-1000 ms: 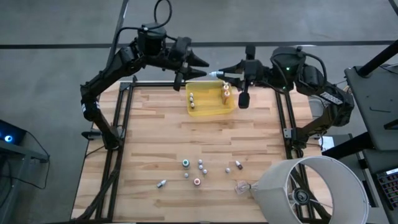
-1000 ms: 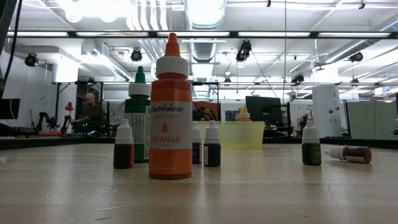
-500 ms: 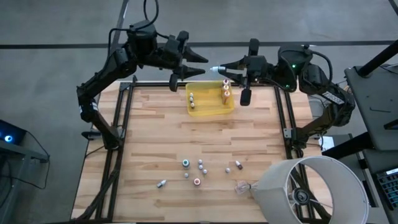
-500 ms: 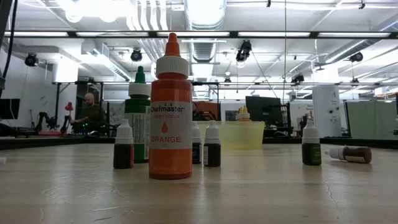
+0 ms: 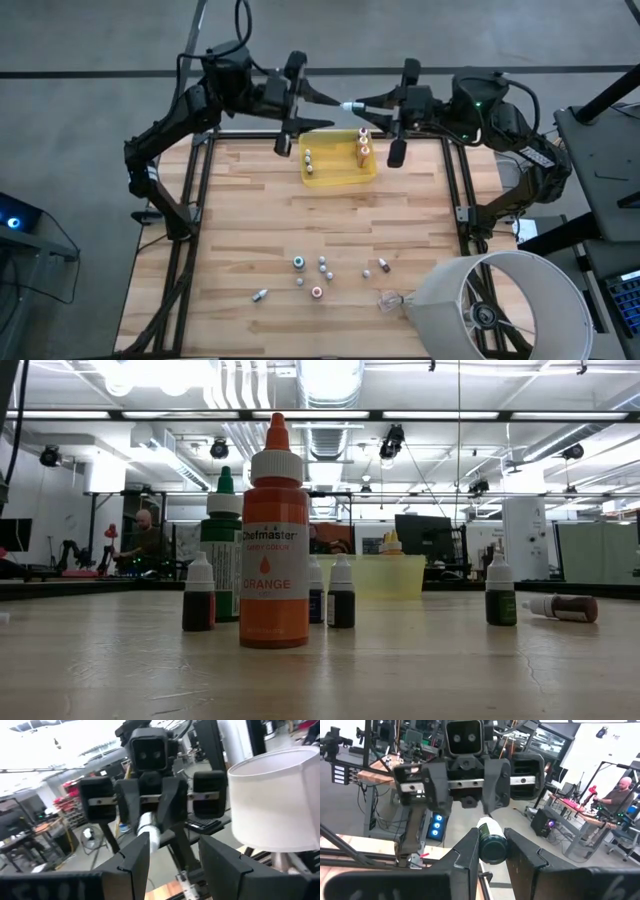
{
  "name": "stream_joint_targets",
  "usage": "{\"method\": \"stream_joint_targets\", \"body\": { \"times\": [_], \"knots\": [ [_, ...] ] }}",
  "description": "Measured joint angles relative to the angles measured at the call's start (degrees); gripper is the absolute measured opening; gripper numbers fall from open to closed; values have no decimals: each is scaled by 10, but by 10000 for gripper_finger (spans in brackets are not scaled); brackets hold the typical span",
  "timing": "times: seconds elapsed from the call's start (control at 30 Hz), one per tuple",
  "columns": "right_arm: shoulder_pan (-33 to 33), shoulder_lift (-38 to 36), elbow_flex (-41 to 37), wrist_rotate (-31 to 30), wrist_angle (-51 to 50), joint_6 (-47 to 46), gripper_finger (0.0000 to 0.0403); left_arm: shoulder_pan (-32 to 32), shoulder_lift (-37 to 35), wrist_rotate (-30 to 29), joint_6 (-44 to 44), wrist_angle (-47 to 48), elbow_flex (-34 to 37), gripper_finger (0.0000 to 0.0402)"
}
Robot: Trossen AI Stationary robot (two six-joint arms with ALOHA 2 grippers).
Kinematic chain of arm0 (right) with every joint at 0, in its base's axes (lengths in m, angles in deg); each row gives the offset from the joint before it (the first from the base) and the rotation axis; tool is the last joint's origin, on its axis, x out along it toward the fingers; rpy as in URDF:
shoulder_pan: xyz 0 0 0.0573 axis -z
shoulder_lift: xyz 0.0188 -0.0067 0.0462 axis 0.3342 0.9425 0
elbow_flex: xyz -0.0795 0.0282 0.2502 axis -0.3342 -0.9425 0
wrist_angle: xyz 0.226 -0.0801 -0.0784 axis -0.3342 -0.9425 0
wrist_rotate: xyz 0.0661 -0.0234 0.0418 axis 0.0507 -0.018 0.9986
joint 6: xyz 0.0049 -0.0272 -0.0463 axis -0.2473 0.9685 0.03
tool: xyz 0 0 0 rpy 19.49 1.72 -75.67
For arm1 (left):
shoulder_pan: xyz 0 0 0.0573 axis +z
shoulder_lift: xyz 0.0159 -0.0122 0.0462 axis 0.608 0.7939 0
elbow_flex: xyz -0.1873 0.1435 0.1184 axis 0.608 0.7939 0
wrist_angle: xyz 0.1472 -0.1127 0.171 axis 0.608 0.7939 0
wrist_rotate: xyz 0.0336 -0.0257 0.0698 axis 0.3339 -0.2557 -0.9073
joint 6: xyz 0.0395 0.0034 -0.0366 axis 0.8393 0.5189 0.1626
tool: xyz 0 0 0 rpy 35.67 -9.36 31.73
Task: Pick & Place food coloring
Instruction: Put the left small green food coloring bottle into the yellow bin
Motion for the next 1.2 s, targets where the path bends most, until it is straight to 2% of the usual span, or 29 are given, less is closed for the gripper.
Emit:
{"method": "stream_joint_targets", "body": {
  "times": [0.07,0.23,0.47,1.2],
  "knots": [
    [0,0,0,0,1,-4,70,0,0,-5,10,-2,0,142],
    [0,0,0,2,1,-10,70,-5,0,-67,44,-6,0,141],
    [0,4,0,14,9,-10,70,-7,1,-73,48,-24,19,131],
    [0,6,0,15,9,-10,70,-14,4,-83,37,-52,19,127]
  ]
}}
